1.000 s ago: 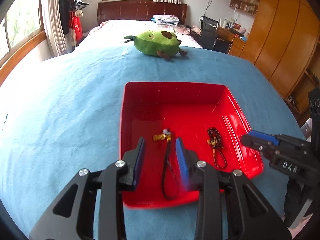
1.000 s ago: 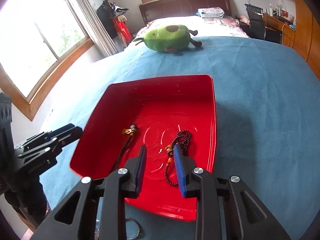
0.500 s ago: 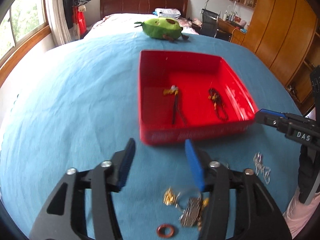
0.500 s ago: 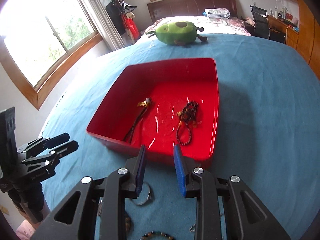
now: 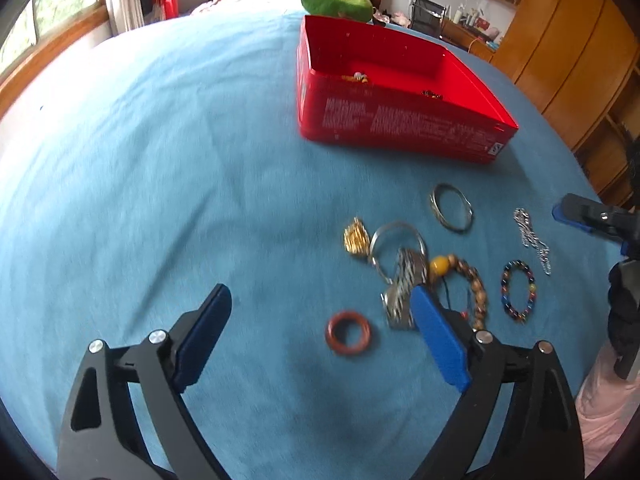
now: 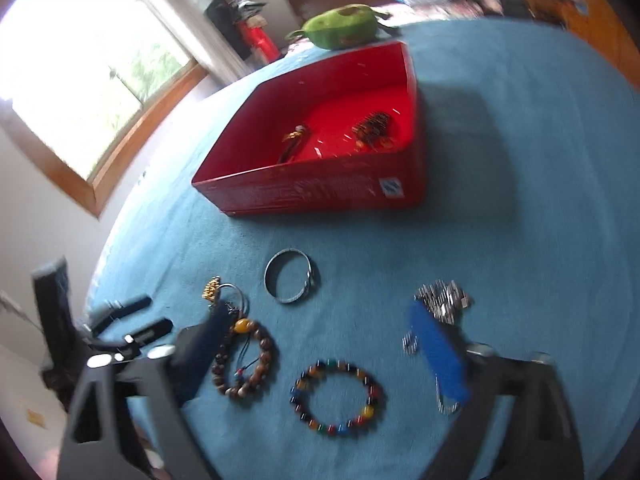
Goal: Organize jewelry
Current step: 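Move both open tools back toward the remaining jewelry, then close the left tool on the red-brown ring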
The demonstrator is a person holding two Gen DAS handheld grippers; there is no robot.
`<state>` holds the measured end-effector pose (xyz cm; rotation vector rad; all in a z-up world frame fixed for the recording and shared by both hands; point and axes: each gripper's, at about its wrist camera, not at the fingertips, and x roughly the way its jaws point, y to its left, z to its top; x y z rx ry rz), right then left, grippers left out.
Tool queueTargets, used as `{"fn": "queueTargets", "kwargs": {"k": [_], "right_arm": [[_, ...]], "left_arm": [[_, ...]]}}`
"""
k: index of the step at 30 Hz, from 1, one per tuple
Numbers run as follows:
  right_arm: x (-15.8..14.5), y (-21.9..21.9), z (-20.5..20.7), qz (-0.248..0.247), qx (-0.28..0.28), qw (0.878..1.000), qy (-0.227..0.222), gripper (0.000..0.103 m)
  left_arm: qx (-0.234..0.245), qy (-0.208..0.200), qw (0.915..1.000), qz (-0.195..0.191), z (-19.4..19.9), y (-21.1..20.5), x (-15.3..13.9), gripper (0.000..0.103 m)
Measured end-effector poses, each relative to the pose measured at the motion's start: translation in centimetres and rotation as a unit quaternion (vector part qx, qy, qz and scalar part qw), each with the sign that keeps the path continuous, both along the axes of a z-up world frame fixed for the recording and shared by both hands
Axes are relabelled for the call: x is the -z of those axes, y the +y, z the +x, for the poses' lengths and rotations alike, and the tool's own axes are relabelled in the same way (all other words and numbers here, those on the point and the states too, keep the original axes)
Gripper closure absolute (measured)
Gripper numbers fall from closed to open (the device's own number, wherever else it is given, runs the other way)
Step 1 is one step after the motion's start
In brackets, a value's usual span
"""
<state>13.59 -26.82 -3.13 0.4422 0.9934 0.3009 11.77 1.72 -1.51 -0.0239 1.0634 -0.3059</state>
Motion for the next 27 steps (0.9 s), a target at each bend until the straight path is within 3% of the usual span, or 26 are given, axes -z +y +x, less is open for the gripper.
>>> {"fn": "queueTargets", "kwargs": {"k": [3,8,12,14,20,27], "right_arm": [[0.5,-1.5,-0.9,0.024,0.007,1.000,0.011,0.008],[1.6,-3.3,-2.1,0.017,0.033,0.999,0.024,0.008],[1.9,-3.5,-2.6,0.006,0.032,0.999,0.021,0.009],[1.9,-3.3,-2.6,-0.004,0.030,0.999,0.020,0.010],[1.9,-2.7,-2.5,-0.012,0.018,1.000,0.019,0.011],[1.9,-2.7,-2.1,-0.009,0.023,0.999,0.021,0.012]], "left_arm": [[0.000,0.006,1.0000,-0.008,-1.1,0.2,0.3,0.013],[0.001,0.003,0.9999,-0.011,-1.9,0.3,0.1,0.013],[-0.006,0.006,0.9999,0.011,-1.8,0.1,0.2,0.015],[-0.008,0.011,0.9996,0.023,-1.8,-0.2,0.6,0.023],[-0.009,0.039,0.9992,-0.001,-1.2,0.0,1.3,0.028],[0.004,0.067,0.9977,-0.003,0.0,0.1,1.8,0.037]]}}
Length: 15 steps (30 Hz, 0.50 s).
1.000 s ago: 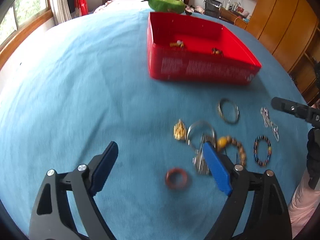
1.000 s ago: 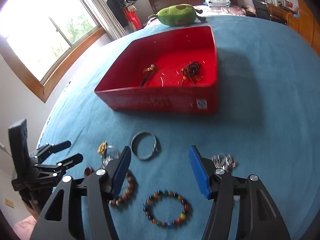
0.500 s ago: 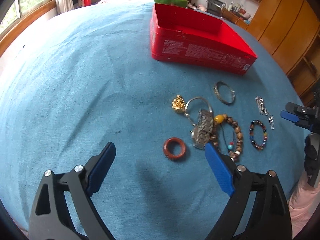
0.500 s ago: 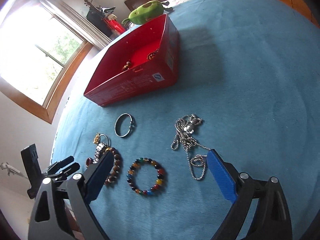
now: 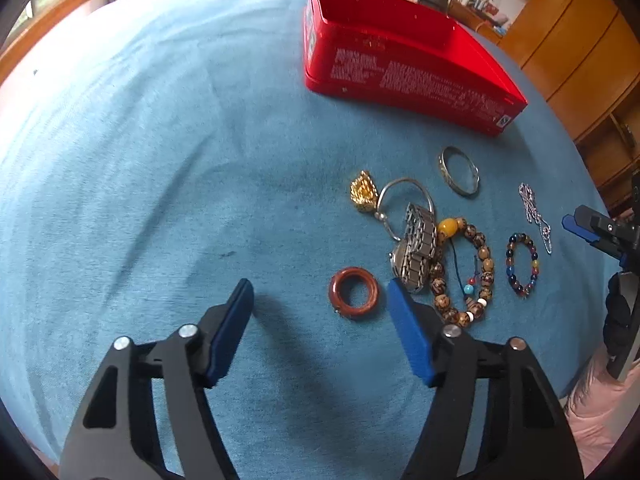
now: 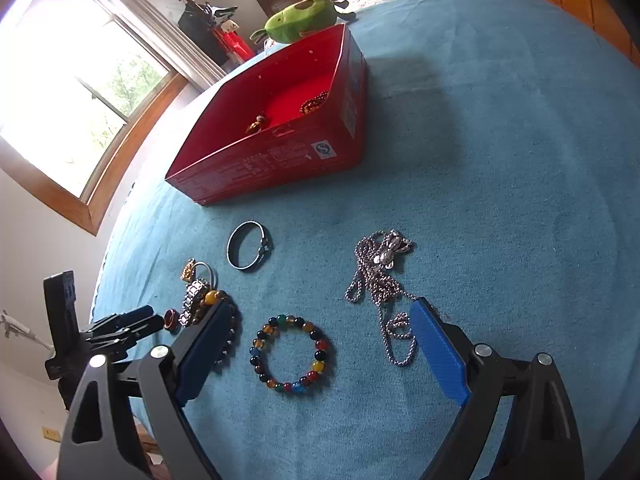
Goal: Organize jewelry
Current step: 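Close the left tool on the red-brown ring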
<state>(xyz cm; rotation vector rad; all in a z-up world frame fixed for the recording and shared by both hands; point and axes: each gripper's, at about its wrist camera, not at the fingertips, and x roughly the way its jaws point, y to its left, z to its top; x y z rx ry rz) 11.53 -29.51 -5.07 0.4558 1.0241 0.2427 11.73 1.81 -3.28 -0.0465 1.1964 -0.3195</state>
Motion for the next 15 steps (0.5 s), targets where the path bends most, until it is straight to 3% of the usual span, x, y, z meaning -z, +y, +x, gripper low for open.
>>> {"fn": "queueTargets", "kwargs": {"k": [3,7,10,15], "right_arm": [[0.0,0.0,0.1,0.001,0.000,1.000,0.001,0.012],[0.1,0.0,0.2,0.001,0.001,1.000,0.001,0.012],[0.0,0.0,0.3,0.002,0.001,1.000,-0.001,0.012],[0.0,0.1,0.4,0.002,0.000,1.000,-0.003,0.012]], "left_arm": [[0.006,0.009,0.9999,0.009,0.6,-0.5,0.4,0.039],[0.002,0.012,0.9996,0.025,1.1,-0.6,0.3,0.051],[0.008,0.015,0.9996,0.024,1.2,-0.5,0.2,0.052],[0.012,0.002,0.9984,0.055,1.4,-1.1,0.4,0.058]]}}
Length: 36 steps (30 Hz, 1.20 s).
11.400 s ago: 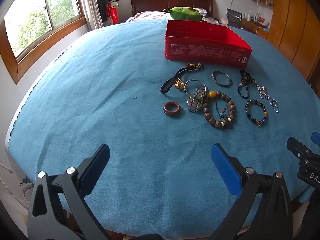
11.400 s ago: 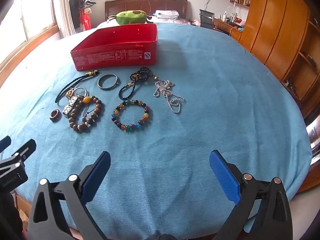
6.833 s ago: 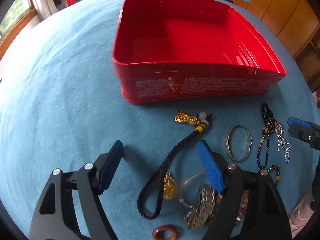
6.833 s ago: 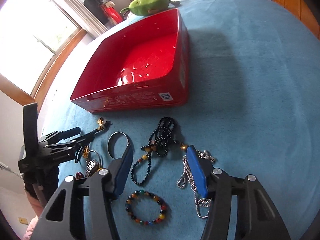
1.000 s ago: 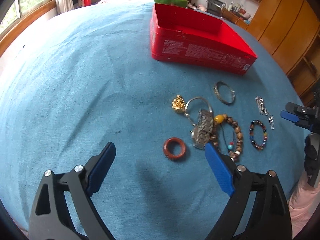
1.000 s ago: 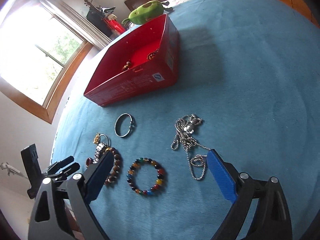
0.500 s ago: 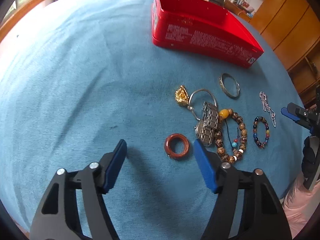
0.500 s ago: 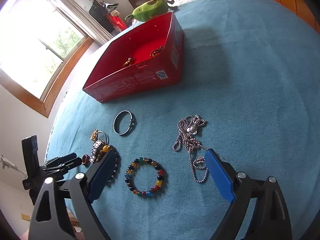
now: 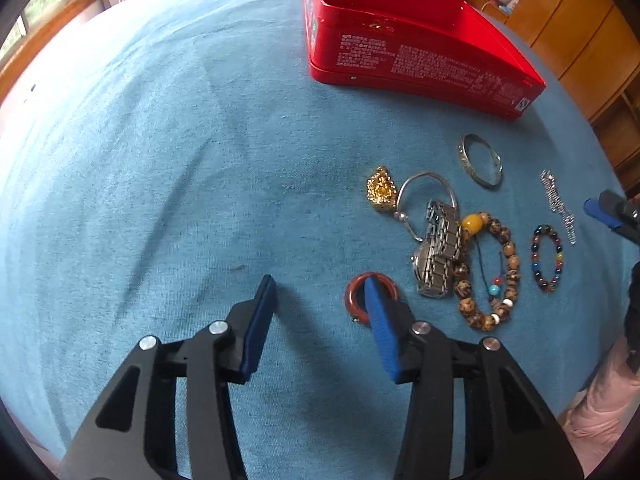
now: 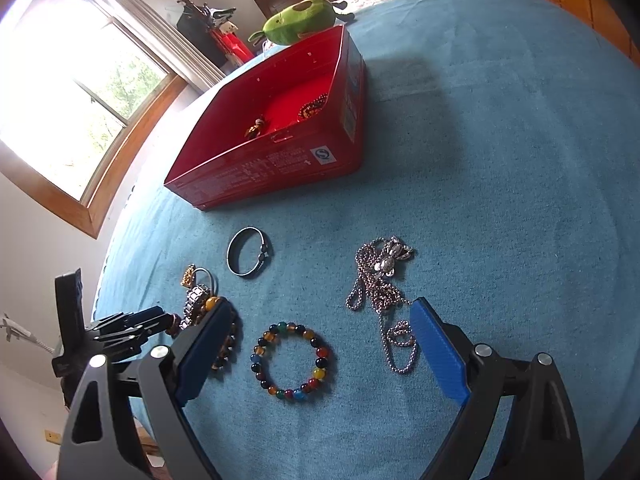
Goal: Organize jewelry
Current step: 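Close the left tool on the red-brown ring, then grasp the silver chain necklace with the right tool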
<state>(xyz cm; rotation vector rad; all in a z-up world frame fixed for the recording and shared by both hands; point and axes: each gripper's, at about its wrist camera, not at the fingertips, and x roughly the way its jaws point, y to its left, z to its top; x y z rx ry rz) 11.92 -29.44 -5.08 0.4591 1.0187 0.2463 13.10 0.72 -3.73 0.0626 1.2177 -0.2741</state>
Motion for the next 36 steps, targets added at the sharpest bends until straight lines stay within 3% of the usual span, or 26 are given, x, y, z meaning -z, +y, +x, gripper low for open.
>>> {"fn": "queueTargets", "kwargs": {"k": [3,5,7,14,18,29,33,36], "right_arm": [[0.1,0.0,0.0,0.001,-0.002,1.000,0.001,0.012],[0.2,0.0,0.0,0.001,-0.001,1.000,0.002,0.012],[0.2,-0.1,-0.1,0.001,0.000,1.000,0.001,0.012],[0.1,-0.9,-0.3,-0.019,0.004,1.000,0.005,0.014],[0.7,-1.3,0.7,-0.040,0.006,0.999,0.028,0.025],[2.7,0.8,4.9,-0.117,-0.026,0.990,0.072,0.029],[2.8,1.4,5.6,-0.188,-0.028,0.980,0.061,0.068],[2.7,1.1,5.6,-0.185,-0.032,0.980,0.058,0.088]], "left_arm": [[0.007,-0.004,0.9999,0.010,0.1,-0.9,0.1,0.063],[0.014,0.003,0.9999,-0.005,-0.1,-1.5,0.1,0.084],[0.015,0.014,0.9995,-0.022,0.0,-1.7,0.2,0.093],[-0.011,0.011,0.9986,-0.051,-0.1,-0.8,-0.1,0.095],[-0.020,-0.005,0.9982,-0.056,-0.5,0.5,-0.8,0.095],[-0.021,-0.006,0.9978,-0.063,-1.0,1.1,-1.1,0.095],[-0.021,-0.002,0.9975,-0.068,-0.7,1.1,-0.8,0.095],[-0.019,-0.003,0.9973,-0.071,-0.6,1.2,-0.8,0.095]]}}
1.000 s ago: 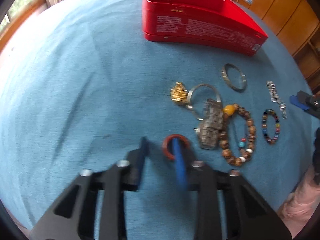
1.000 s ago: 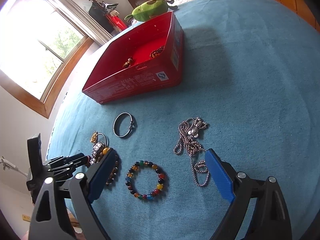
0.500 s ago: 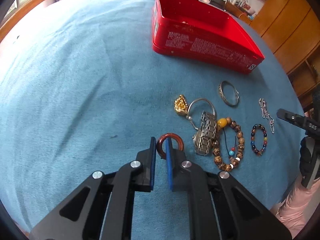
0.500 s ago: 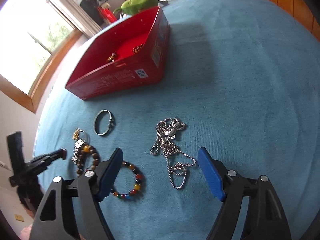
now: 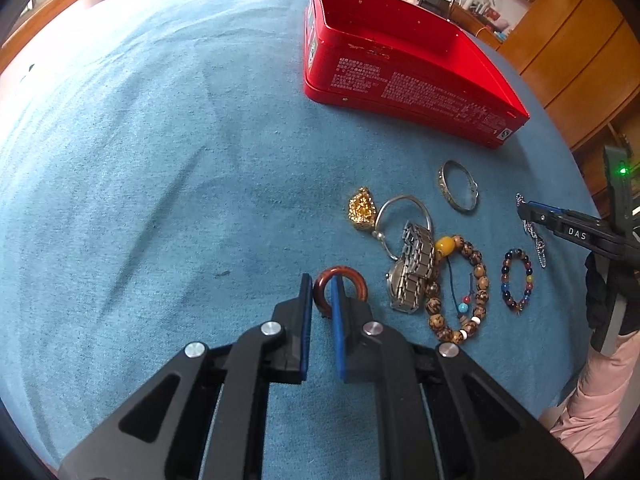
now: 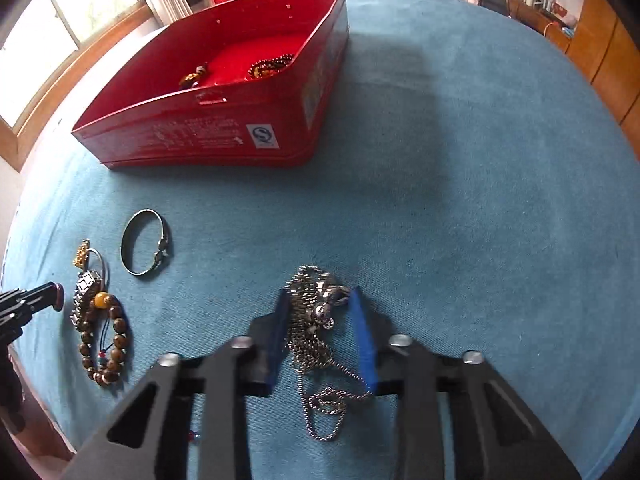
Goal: Organize jewelry
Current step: 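Grasp the silver chain necklace with the right tool, then carry the ring and silver chain over the red tin with both tools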
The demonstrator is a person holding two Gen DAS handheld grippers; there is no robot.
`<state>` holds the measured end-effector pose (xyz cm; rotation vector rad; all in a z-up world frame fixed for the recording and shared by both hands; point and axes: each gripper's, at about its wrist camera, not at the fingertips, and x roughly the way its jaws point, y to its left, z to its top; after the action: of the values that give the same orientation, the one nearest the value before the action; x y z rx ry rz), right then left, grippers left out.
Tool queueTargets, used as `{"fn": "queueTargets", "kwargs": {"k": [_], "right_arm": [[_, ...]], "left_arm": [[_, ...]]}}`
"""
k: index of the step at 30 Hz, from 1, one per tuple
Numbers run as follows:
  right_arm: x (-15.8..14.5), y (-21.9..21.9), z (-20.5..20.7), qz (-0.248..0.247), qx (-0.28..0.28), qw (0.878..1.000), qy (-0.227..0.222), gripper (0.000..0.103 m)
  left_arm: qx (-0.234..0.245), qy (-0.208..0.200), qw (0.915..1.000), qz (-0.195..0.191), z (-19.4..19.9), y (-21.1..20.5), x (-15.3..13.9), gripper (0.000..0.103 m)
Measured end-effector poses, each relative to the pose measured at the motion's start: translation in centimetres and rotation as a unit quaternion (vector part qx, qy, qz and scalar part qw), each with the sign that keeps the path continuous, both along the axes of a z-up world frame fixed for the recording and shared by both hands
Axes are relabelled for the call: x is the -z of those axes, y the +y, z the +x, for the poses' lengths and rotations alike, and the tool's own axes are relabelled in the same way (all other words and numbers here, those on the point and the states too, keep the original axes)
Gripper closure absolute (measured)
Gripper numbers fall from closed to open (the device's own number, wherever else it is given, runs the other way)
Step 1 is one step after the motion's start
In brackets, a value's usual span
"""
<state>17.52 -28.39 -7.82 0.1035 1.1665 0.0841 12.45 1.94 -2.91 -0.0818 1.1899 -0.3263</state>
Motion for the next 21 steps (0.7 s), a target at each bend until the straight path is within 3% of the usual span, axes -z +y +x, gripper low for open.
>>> {"fn": "queueTargets", "kwargs": {"k": [3,6,11,16,21], "right_arm": [[-0.2,-0.9,-0.3,0.025,0.000,1.000,0.002,0.092],[-0.5,-2.2,-1.3,0.084,0.001,0.996,-0.001,0.093],[-2.4,-3.0,-3.0,0.121,0.005,0.992,-0.029,0.093],[-3.4,-3.4,-4.6,0.110,0.008,0.993,-0.037,0.093],[-1.3,-2.7,-4.7,0.082,0.010,0.997,0.000,0.087]], "left_arm": [[0.001,-0.003,1.0000,-0.003,-0.1,0.2,-0.2,0.095],[0.002,-0.007,1.0000,-0.005,-0.2,0.4,-0.5,0.095],[0.000,-0.016,0.9998,-0.009,-0.5,0.8,-1.3,0.095],[0.003,-0.021,0.9997,-0.013,-0.9,0.9,-1.7,0.095],[0.010,-0.023,0.9996,-0.015,-1.2,0.7,-1.9,0.095]]}}
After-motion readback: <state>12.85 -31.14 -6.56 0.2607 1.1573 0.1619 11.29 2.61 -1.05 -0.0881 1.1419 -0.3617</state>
